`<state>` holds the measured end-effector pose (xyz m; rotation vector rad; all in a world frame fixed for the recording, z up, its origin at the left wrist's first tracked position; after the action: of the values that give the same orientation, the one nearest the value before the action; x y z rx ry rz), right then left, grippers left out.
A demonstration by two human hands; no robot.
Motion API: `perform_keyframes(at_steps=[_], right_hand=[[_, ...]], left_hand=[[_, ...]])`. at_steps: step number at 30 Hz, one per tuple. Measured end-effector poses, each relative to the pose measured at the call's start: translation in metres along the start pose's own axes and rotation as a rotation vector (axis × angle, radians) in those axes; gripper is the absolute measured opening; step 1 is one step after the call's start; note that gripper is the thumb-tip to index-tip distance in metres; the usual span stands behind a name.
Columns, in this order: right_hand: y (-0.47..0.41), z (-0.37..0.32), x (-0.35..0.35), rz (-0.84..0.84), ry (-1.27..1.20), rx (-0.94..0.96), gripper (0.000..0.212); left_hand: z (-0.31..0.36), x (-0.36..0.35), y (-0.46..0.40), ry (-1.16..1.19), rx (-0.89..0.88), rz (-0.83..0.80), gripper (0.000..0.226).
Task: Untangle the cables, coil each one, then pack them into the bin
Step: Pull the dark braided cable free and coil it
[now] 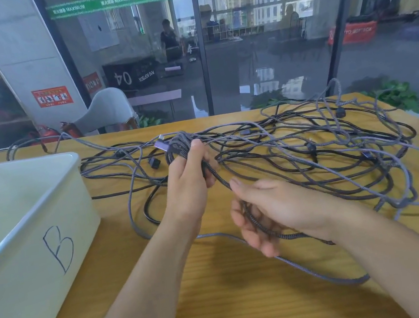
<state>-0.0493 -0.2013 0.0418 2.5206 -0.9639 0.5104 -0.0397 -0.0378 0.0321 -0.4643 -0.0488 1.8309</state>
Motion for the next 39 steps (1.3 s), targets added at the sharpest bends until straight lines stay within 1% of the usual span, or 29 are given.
perform_keyframes(at_steps=[2, 4, 6, 8, 10, 12, 15, 18, 20, 22, 24, 26, 27, 28, 30, 31, 32, 33, 34, 35, 37, 39], right_hand=[[0.003, 0.001, 0.005, -0.055, 0.038, -0.041, 0.065], [0.002, 0.004, 0.009, -0.099, 0.051, -0.057, 0.066], [-0.001, 0.009, 0.01, -0.156, 0.035, -0.055, 0.065], [-0.005, 0.02, 0.011, -0.22, 0.07, -0.076, 0.063], [-0.008, 0.033, 0.016, -0.272, 0.165, -0.117, 0.06], [-0.01, 0.042, 0.026, -0.282, 0.247, -0.13, 0.057], [-0.012, 0.048, 0.046, -0.251, 0.347, -0.105, 0.054], [-0.011, 0.056, 0.062, -0.221, 0.403, -0.05, 0.042], [-0.008, 0.063, 0.069, -0.244, 0.429, -0.024, 0.032], [-0.003, 0.067, 0.076, -0.285, 0.433, -0.047, 0.026], [0.003, 0.068, 0.083, -0.299, 0.449, -0.126, 0.028], [0.009, 0.07, 0.089, -0.261, 0.515, -0.238, 0.036], [0.012, 0.072, 0.094, -0.209, 0.577, -0.291, 0.041], [0.014, 0.075, 0.101, -0.123, 0.669, -0.33, 0.046], [0.02, 0.081, 0.12, 0.109, 0.912, -0.344, 0.053], [0.024, 0.083, 0.128, 0.197, 0.943, -0.329, 0.056], [0.03, 0.084, 0.133, 0.233, 0.848, -0.3, 0.056], [0.037, 0.083, 0.134, 0.211, 0.662, -0.261, 0.055], [0.041, 0.082, 0.132, 0.145, 0.505, -0.219, 0.05], [0.043, 0.079, 0.126, 0.054, 0.472, -0.166, 0.043], [0.04, 0.073, 0.112, -0.125, 0.564, -0.101, 0.029], [0.032, 0.071, 0.1, -0.239, 0.645, -0.099, 0.026]], left_hand=[[-0.001, 0.0, 0.0, 0.071, -0.007, -0.028, 0.05], [0.0, -0.002, 0.0, 0.187, 0.02, -0.083, 0.044], [0.003, -0.004, 0.0, 0.368, 0.104, -0.112, 0.039], [0.01, -0.004, 0.0, 0.548, 0.195, -0.129, 0.038], [0.015, -0.003, 0.0, 0.626, 0.249, -0.179, 0.039], [0.019, -0.005, 0.004, 0.61, 0.275, -0.257, 0.04], [0.022, -0.01, 0.009, 0.562, 0.311, -0.305, 0.043], [0.022, -0.014, 0.014, 0.488, 0.35, -0.33, 0.049], [0.022, -0.017, 0.016, 0.442, 0.366, -0.378, 0.05], [0.022, -0.018, 0.018, 0.416, 0.373, -0.414, 0.049], [0.022, -0.017, 0.018, 0.397, 0.372, -0.421, 0.05], [0.023, -0.015, 0.017, 0.38, 0.369, -0.416, 0.052], [0.024, -0.014, 0.016, 0.376, 0.364, -0.416, 0.052], [0.025, -0.012, 0.015, 0.378, 0.356, -0.417, 0.051], [0.028, -0.007, 0.012, 0.39, 0.336, -0.427, 0.047], [0.029, -0.005, 0.011, 0.395, 0.328, -0.432, 0.045], [0.03, -0.004, 0.011, 0.396, 0.323, -0.434, 0.044], [0.03, -0.003, 0.01, 0.393, 0.319, -0.432, 0.044], [0.029, -0.004, 0.01, 0.388, 0.316, -0.426, 0.044], [0.028, -0.004, 0.01, 0.381, 0.313, -0.419, 0.044], [0.026, -0.005, 0.011, 0.367, 0.311, -0.41, 0.046], [0.024, -0.006, 0.01, 0.365, 0.31, -0.411, 0.047]])
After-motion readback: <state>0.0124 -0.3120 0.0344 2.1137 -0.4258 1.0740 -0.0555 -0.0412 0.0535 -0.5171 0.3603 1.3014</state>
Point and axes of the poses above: each hand's wrist, its own y-axis away from the middle knuckle, its own x-axis out of the back of the hand, z = x × y, the point moved 1 cm from there along -y, towards the middle knuckle, and after that the axes turned 13 degrees about y, right-handed, at the moved point
